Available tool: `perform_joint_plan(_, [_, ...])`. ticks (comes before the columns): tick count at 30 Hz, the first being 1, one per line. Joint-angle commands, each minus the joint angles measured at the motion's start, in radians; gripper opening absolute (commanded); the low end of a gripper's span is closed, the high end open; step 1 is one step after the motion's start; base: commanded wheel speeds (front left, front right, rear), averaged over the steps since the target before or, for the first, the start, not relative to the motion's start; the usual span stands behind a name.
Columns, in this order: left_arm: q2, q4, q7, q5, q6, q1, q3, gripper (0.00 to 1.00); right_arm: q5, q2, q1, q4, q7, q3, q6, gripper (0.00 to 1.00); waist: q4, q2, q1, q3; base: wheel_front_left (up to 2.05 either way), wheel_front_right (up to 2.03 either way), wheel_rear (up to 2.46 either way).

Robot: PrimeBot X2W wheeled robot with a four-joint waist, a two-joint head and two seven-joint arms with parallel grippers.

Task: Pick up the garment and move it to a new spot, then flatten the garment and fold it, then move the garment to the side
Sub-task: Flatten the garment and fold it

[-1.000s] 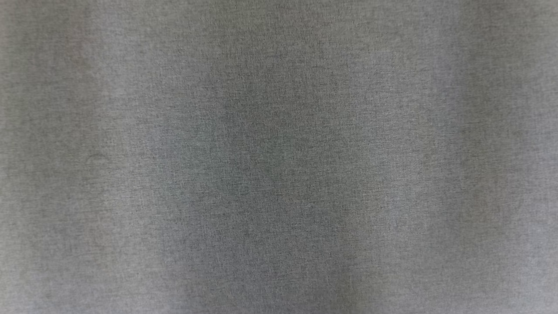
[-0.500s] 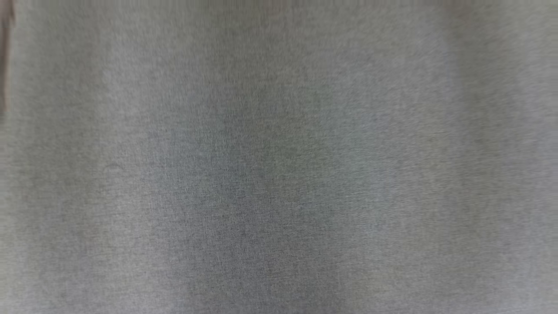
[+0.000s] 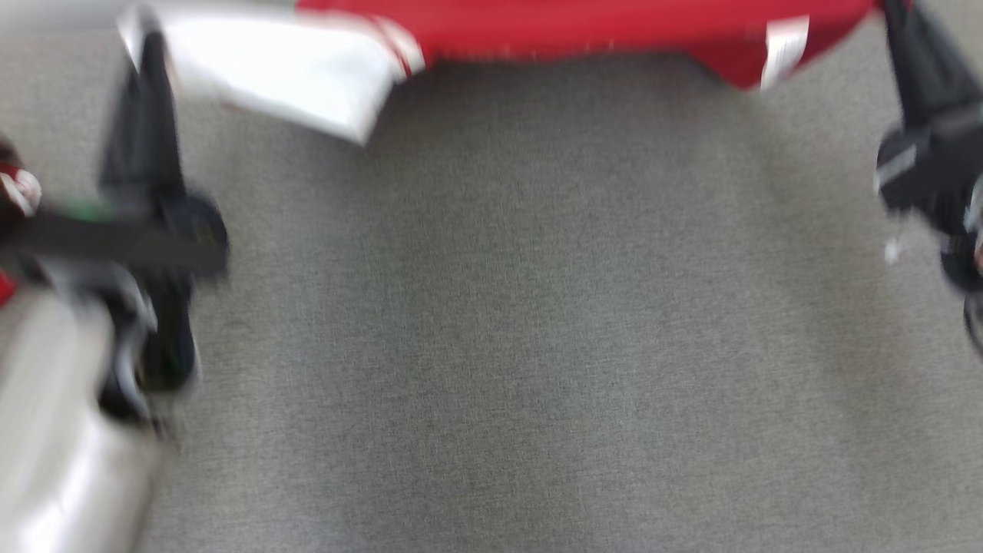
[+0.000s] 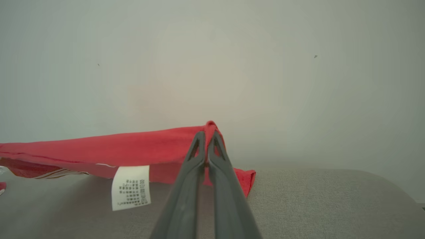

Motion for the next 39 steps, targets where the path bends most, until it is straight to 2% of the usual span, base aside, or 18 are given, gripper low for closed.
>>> perform_joint_plan(1, [0.006, -0.047, -0.005, -0.007, 0.017, 0.064, 0.007, 0.0, 0.013, -0.016, 0.058, -0.023, -0.007, -0.013, -0.003, 0.0, 0.003, 0.0002, 0.0003, -0.035, 0.0, 0.0, 0.0])
perform_joint_plan(5, [-0.006, -0.188, -0.005, -0.005, 0.076, 0.269, 0.016, 0.0, 0.033, -0.035, 0.25, -0.092, -0.008, -0.068, -0.003, 0.0, 0.009, 0.0002, 0.0003, -0.063, 0.0, 0.0, 0.0])
perform_joint_plan(11, [-0.021, -0.255, -0.004, 0.013, 0.103, 0.525, 0.0, 0.0, 0.002, 0.001, 0.533, -0.16, -0.008, -0.149, -0.003, 0.0, 0.009, 0.0002, 0.0003, -0.098, 0.0, 0.0, 0.0])
perform_joint_plan(20, [-0.11, -0.229, -0.004, 0.022, 0.073, 0.778, 0.009, 0.0, -0.065, 0.061, 0.826, -0.166, -0.009, -0.27, -0.003, 0.0, 0.023, 0.0002, 0.0003, -0.132, 0.0, 0.0, 0.0])
perform_joint_plan(29, [-0.167, -0.167, -0.004, 0.048, 0.033, 0.89, -0.032, 0.0, -0.095, 0.101, 1.023, -0.137, 0.022, -0.375, -0.003, 0.0, 0.044, 0.0002, 0.0003, -0.174, 0.0, 0.0, 0.0])
perform_joint_plan(34, [-0.161, -0.155, -0.004, 0.052, 0.013, 0.919, -0.02, 0.0, -0.111, 0.113, 1.083, -0.137, 0.046, -0.455, -0.003, 0.0, 0.042, 0.0002, 0.0003, -0.189, 0.0, 0.0, 0.0])
perform_joint_plan(39, [-0.146, -0.178, 0.001, 0.067, -0.003, 0.878, -0.031, 0.0, -0.118, 0.155, 1.082, -0.193, 0.099, -0.5, -0.003, 0.0, 0.035, 0.0002, 0.0003, -0.203, 0.0, 0.0, 0.0])
